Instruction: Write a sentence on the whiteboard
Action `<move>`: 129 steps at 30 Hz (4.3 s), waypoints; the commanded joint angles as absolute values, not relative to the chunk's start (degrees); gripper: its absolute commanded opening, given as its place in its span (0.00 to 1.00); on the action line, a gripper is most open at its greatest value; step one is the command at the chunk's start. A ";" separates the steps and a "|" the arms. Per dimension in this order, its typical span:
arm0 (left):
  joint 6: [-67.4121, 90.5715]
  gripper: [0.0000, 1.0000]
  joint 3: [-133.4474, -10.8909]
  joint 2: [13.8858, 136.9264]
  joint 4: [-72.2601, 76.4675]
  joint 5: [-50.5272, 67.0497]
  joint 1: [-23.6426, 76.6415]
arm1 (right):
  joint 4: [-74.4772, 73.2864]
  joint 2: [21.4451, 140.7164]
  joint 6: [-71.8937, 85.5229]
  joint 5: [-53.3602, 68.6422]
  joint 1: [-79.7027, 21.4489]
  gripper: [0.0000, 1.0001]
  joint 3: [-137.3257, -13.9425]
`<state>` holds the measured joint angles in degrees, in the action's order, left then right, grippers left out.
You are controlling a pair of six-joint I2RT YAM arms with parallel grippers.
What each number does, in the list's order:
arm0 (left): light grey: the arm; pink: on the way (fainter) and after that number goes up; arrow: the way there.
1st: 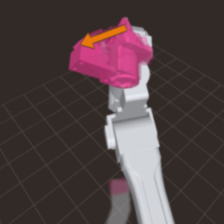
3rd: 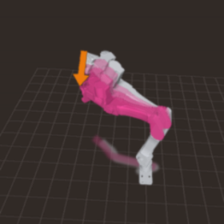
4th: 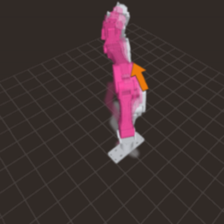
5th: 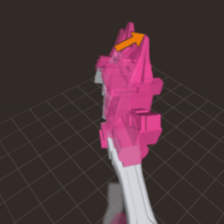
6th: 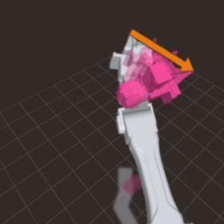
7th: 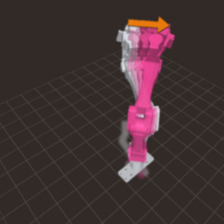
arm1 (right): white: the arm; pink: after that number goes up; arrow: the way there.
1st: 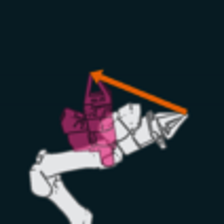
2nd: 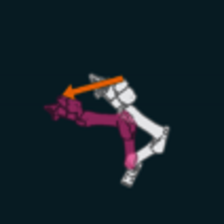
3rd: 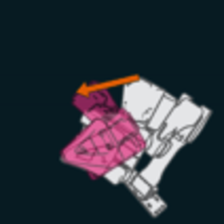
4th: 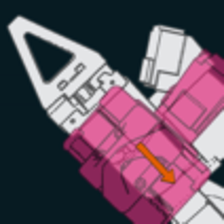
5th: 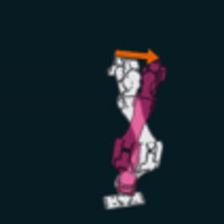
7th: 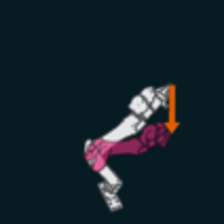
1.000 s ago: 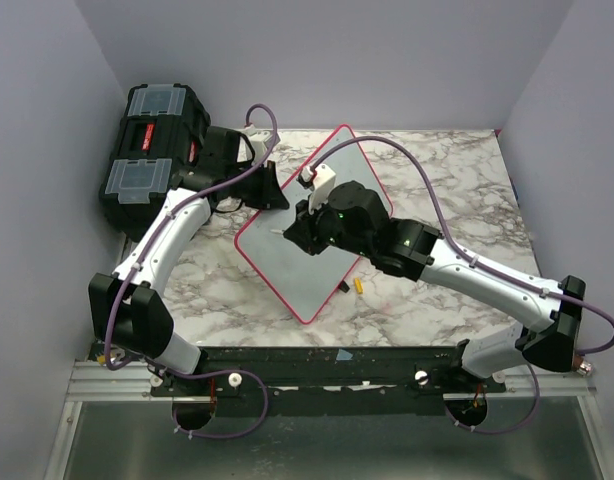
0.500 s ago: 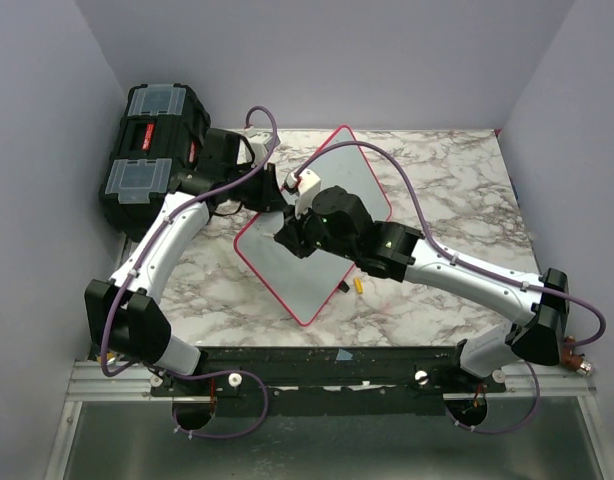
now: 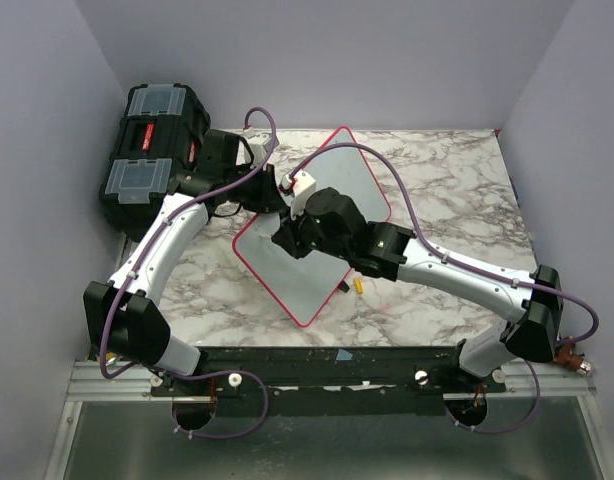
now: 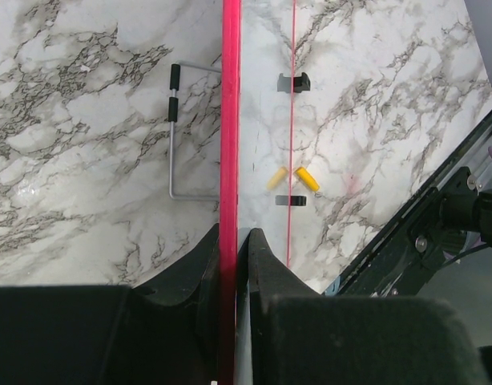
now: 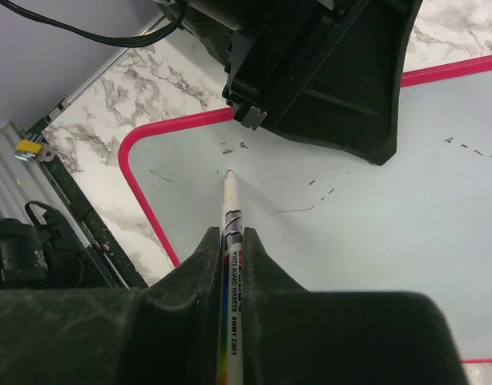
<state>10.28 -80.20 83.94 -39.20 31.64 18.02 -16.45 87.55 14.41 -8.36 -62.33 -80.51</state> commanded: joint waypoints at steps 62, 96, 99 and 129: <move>3.33 0.00 -79.88 83.33 -41.22 24.09 19.78 | -24.25 89.30 13.00 -12.34 -65.23 0.01 -78.37; 3.39 0.00 -79.54 83.12 -39.54 23.30 19.82 | -21.99 82.13 21.08 -7.34 -65.30 0.01 -84.28; 3.73 0.00 -80.99 84.26 -40.07 23.38 19.86 | -24.35 80.15 25.05 -11.50 -65.38 0.01 -84.24; 5.17 0.00 -76.00 79.25 -40.72 19.43 20.19 | -26.06 74.32 16.57 -17.95 -65.37 0.01 -79.34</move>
